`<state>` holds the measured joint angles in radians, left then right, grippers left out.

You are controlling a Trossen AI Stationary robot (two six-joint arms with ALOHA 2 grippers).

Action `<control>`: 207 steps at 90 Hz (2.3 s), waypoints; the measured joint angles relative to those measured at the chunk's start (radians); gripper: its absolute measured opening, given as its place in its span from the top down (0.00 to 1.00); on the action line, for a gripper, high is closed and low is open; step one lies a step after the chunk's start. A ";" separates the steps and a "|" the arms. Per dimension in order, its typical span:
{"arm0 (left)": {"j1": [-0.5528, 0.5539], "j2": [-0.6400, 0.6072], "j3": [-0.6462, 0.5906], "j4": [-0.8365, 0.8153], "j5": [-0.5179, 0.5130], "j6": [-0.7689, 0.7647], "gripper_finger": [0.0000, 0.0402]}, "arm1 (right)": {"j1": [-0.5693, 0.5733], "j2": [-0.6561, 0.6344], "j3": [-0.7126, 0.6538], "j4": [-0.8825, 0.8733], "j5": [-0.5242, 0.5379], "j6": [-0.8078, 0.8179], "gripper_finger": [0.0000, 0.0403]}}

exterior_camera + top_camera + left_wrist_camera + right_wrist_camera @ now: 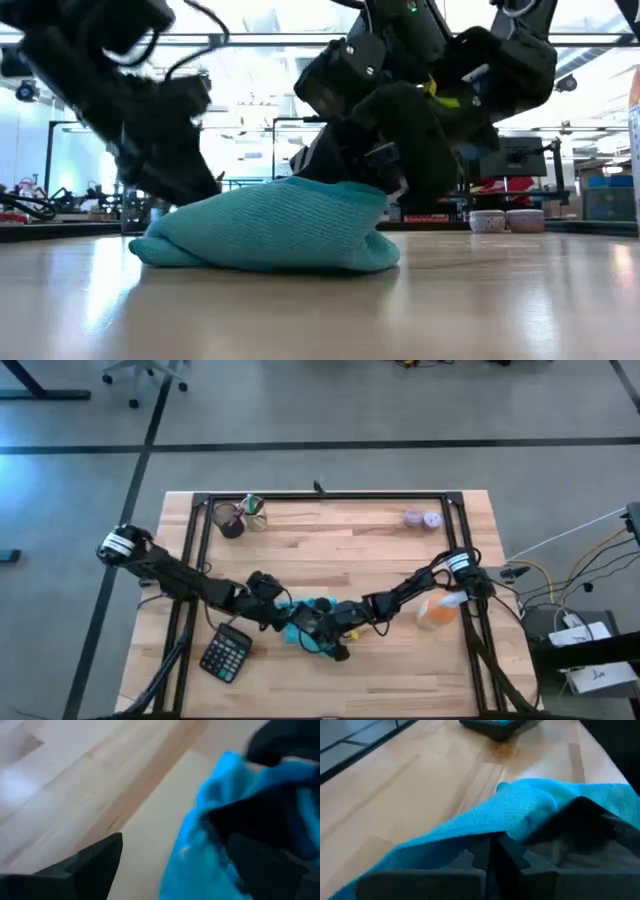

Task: Apply microfiber cloth
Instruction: Wipe the front of the cellphone with the blue microfiber cloth

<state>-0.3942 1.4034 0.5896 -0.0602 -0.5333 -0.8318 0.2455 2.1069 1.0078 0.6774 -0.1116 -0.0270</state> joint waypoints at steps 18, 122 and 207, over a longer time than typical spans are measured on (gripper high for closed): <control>-0.142 -0.016 0.002 0.139 -0.068 -0.013 0.13 | 0.003 -0.073 -0.036 -0.120 0.007 0.060 1.00; -0.197 0.273 0.427 -0.484 0.019 -0.137 0.13 | 0.108 -0.571 -0.265 -0.940 0.295 0.326 0.53; -0.119 0.493 0.331 0.296 0.207 0.133 0.13 | 0.130 -0.513 -0.165 -1.059 0.296 0.423 0.13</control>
<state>-0.5133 1.8961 0.9206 0.2362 -0.3262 -0.6991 0.3755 1.5943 0.8425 -0.3820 0.1841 0.3962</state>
